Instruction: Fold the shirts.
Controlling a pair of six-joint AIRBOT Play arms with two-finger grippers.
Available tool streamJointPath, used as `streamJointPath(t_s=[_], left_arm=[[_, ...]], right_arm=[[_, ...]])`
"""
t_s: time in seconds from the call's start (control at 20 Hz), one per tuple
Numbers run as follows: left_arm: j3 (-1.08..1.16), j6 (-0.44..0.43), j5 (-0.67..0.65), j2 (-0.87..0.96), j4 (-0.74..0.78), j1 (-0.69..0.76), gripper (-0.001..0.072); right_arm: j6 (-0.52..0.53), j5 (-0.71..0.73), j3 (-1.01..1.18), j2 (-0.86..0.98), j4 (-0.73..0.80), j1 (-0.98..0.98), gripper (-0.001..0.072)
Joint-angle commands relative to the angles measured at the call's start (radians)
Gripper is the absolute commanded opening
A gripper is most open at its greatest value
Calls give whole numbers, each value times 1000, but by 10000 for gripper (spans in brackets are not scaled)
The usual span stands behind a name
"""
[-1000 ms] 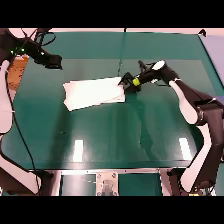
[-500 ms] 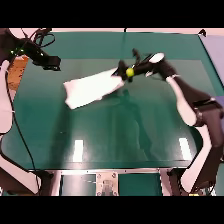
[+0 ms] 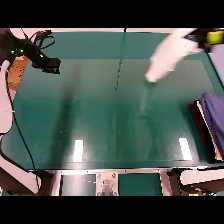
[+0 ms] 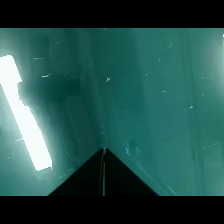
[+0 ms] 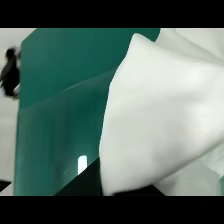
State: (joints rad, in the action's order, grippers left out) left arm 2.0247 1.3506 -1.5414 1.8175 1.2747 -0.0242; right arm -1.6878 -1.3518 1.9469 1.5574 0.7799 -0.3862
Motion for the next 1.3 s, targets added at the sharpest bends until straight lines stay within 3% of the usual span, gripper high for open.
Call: streamJointPath(t_s=[0.0,0.25,0.35,0.6,0.75,0.95,1.0,1.05,1.1,1.25], left_arm=[[0,14,-6,0,1,0,24],[0,14,-6,0,1,0,24],[0,14,-5,0,1,0,24],[0,10,-13,0,1,0,25],[0,10,-35,0,0,0,24],[0,10,-48,0,0,0,24],[0,10,-48,0,0,0,24],[0,10,-48,0,0,0,24],[0,10,-46,0,0,0,24],[0,10,-33,-1,-2,0,24]], right_arm=[[-35,-79,2,-114,134,-269,15],[-50,-231,2,-164,235,-589,15],[-95,-322,0,-180,379,-652,15],[-77,-489,-33,-190,713,-673,15],[-77,-488,-169,-234,852,-673,16],[-78,-488,-420,-260,929,-678,24],[-79,-488,-479,-259,940,-678,200],[-89,-489,-536,-258,967,-678,487],[-90,-489,-578,-257,988,-678,554],[-145,-474,-606,-257,970,-670,549]])
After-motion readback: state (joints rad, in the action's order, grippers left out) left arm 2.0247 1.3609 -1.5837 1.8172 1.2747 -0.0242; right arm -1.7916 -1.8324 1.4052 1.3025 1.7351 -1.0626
